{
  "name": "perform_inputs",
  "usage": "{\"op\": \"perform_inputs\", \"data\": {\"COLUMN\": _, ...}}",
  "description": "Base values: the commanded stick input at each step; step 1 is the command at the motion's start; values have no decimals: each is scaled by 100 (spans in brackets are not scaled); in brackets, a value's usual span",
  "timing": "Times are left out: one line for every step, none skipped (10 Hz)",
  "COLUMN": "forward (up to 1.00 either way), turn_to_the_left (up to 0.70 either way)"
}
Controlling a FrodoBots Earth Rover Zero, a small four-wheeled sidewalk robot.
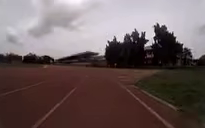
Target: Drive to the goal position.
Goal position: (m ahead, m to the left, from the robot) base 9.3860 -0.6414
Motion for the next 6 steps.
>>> {"op": "perform_inputs", "data": {"forward": 70, "turn_to_the_left": 0}}
{"op": "perform_inputs", "data": {"forward": 70, "turn_to_the_left": 0}}
{"op": "perform_inputs", "data": {"forward": 70, "turn_to_the_left": 0}}
{"op": "perform_inputs", "data": {"forward": 70, "turn_to_the_left": 0}}
{"op": "perform_inputs", "data": {"forward": 70, "turn_to_the_left": 0}}
{"op": "perform_inputs", "data": {"forward": 70, "turn_to_the_left": 0}}
